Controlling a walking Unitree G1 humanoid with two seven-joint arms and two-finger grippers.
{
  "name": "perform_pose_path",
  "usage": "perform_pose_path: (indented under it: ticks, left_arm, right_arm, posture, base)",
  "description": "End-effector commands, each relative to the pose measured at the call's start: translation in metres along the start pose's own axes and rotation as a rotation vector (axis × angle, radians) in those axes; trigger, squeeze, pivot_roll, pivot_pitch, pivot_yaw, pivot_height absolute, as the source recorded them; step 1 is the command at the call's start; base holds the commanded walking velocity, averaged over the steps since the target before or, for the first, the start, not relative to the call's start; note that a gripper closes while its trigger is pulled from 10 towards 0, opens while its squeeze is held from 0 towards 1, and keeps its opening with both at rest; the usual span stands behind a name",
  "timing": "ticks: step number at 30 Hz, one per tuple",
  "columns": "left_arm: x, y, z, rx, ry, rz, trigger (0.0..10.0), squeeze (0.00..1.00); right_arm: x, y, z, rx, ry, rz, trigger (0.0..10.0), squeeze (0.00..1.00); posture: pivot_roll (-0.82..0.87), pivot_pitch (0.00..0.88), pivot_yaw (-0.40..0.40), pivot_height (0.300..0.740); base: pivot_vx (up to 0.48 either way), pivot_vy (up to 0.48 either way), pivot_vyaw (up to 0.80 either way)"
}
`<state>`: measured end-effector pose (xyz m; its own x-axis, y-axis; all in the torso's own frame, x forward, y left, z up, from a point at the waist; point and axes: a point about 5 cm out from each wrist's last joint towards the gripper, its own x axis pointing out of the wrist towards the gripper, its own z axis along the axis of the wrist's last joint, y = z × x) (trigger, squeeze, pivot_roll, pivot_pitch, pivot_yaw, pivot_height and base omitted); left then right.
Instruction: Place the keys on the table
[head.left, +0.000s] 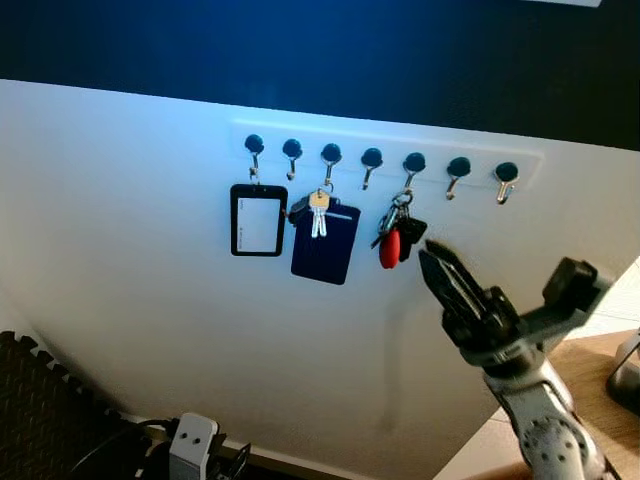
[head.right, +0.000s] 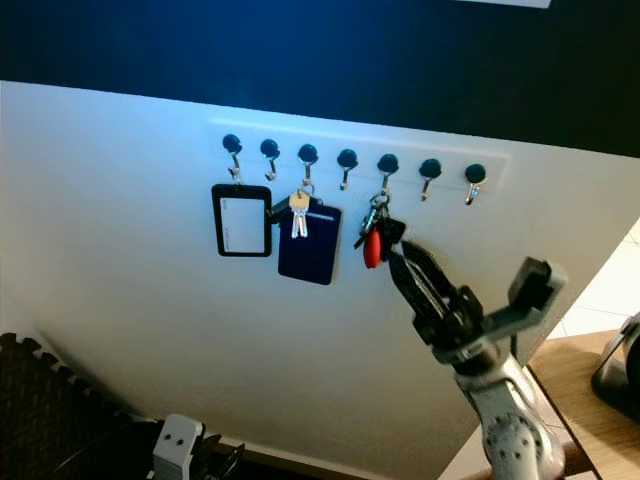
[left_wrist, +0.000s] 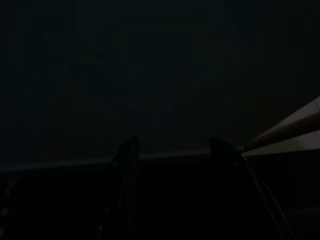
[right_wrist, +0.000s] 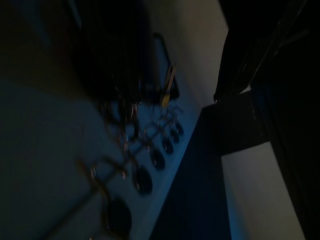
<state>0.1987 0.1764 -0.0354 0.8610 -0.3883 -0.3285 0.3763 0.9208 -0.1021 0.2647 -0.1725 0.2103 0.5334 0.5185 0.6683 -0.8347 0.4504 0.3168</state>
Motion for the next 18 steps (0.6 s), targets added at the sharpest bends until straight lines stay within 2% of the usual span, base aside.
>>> perform_pose_path:
  ticks: [1, 9, 18]
  left_arm:
    - [-0.002, -0.002, -0.006, -0.006, 0.027, -0.005, 10.0, 0.0]
    - [-0.003, -0.002, -0.007, -0.009, 0.033, -0.006, 10.0, 0.0]
    - [-0.003, -0.003, -0.008, -0.01, 0.034, -0.003, 10.0, 0.0]
  right_arm:
    - [0.004, 0.0, 0.005, -0.038, -0.024, -0.014, 10.0, 0.0]
    - [0.012, -0.002, 0.012, -0.046, -0.052, -0.008, 10.0, 0.0]
    - [0.02, -0.008, 0.003, -0.024, -0.077, -0.041, 10.0, 0.0]
  posture:
    - [0.07, 0.076, -0.036, 0.74]
    - [0.07, 0.077, -0.037, 0.74]
    - [0.07, 0.074, -0.045, 0.74]
  base:
    - [0.0, 0.0, 0.0]
    - [0.0, 0.0, 0.0]
    - [0.0, 0.0, 0.0]
